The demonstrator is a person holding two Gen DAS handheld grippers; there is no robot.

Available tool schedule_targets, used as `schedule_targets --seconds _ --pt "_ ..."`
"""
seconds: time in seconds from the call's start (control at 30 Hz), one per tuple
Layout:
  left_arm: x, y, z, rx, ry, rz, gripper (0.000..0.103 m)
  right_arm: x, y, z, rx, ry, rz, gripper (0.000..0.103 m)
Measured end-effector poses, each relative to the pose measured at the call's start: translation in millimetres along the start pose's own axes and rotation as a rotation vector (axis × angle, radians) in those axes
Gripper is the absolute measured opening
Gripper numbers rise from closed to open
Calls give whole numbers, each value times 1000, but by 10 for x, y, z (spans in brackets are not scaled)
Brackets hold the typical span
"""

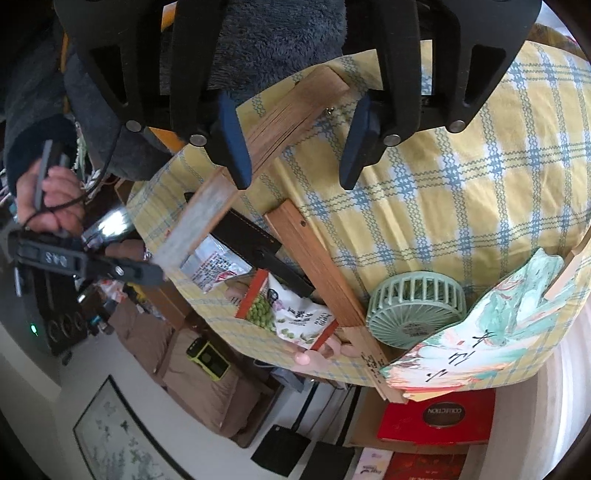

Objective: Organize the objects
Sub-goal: 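Lift the wooden fan with the left gripper while the right gripper grasps the white paper fan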

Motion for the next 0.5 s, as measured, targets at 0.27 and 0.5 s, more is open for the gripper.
schedule_targets --seconds 0.27,0.5 --pt "-268 22 139 96 96 -122 49 -276 306 211 -23 79 -114 17" --pt "-414 80 80 116 33 -210 47 -222 316 181 -9 84 -90 17"
Point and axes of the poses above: each gripper's, at about its wrist camera, not at the fingertips, and z roughly against the way its jaws point, x to its left, y to its underside, the point moved 1 cm from there along -z, roughly the way its jaws point, and after that the axes turned 12 degrees about -y, right-handed, at the moved point
